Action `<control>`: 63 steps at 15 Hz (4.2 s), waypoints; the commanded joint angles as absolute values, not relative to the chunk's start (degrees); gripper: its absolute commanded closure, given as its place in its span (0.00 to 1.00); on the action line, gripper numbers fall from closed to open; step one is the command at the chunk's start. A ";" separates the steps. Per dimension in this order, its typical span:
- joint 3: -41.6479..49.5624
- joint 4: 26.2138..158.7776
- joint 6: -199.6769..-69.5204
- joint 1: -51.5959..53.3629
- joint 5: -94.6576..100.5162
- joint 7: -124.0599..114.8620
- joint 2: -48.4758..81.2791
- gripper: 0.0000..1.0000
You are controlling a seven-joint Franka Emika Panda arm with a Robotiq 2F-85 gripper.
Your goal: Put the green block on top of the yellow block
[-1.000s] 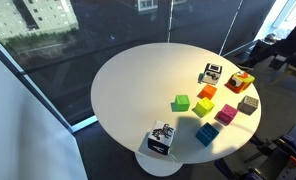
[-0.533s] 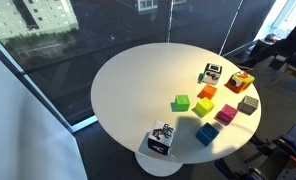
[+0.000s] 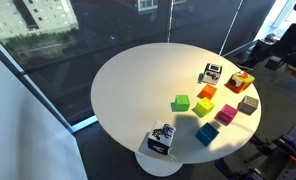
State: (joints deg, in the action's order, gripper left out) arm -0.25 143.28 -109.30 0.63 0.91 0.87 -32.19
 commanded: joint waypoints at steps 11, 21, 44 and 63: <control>-0.01 138.48 -117.90 5.33 0.43 11.67 -22.95 0.00; 0.02 134.57 -119.00 7.10 0.83 26.84 -15.91 0.00; -0.85 134.81 -128.06 7.48 -1.01 30.47 -8.49 0.00; -4.86 125.11 -136.04 5.66 1.96 35.76 11.35 0.00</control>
State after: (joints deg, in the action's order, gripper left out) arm -3.69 128.01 -136.22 7.15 0.46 35.51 8.69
